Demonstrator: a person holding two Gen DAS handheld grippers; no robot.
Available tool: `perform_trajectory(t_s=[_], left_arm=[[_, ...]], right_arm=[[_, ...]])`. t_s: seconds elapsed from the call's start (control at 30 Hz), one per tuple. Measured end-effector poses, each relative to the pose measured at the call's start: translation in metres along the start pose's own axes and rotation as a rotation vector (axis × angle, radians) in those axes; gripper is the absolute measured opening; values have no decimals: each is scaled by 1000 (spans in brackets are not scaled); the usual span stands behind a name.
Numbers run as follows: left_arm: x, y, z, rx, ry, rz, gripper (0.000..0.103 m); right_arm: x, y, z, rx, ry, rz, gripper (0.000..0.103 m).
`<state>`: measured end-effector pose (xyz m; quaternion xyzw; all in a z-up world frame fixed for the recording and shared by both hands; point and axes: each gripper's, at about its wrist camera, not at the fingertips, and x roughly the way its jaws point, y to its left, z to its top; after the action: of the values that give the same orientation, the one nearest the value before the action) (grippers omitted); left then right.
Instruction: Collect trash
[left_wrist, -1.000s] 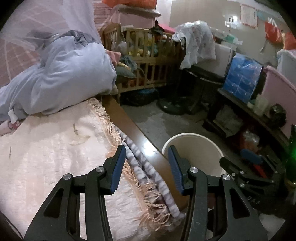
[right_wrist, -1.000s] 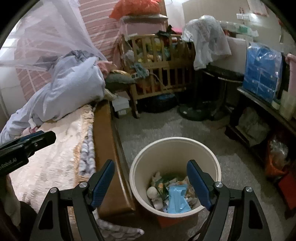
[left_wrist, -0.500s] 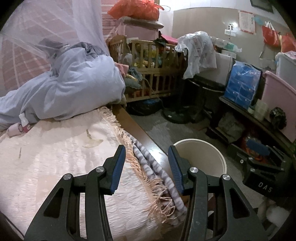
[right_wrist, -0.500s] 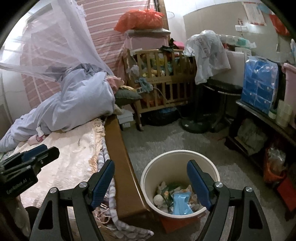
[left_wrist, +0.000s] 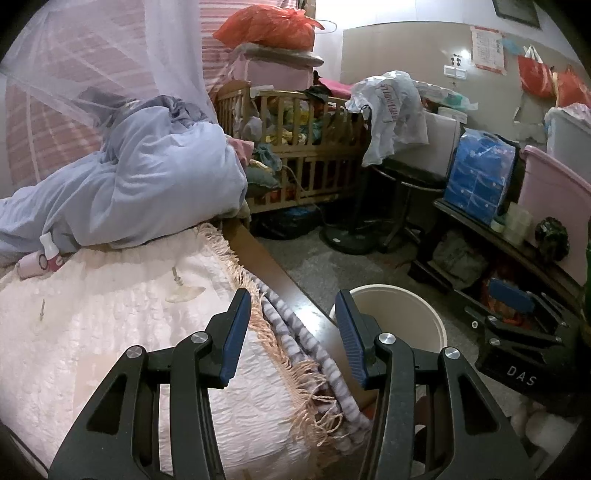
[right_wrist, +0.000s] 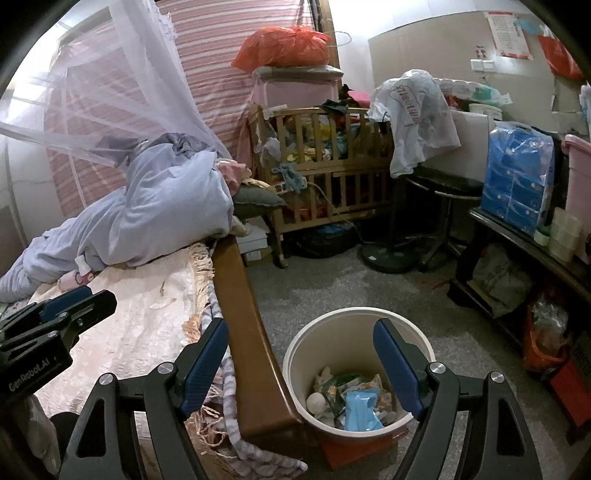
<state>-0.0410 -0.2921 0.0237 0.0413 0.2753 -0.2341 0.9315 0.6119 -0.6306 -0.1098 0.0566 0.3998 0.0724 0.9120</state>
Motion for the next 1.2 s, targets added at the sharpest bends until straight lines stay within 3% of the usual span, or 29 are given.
perform_trajectory(t_s=[1.2], left_arm=[[5, -4, -2, -11, 18, -9, 46]], right_arm=[[5, -3, -4, -11, 30, 1, 81]])
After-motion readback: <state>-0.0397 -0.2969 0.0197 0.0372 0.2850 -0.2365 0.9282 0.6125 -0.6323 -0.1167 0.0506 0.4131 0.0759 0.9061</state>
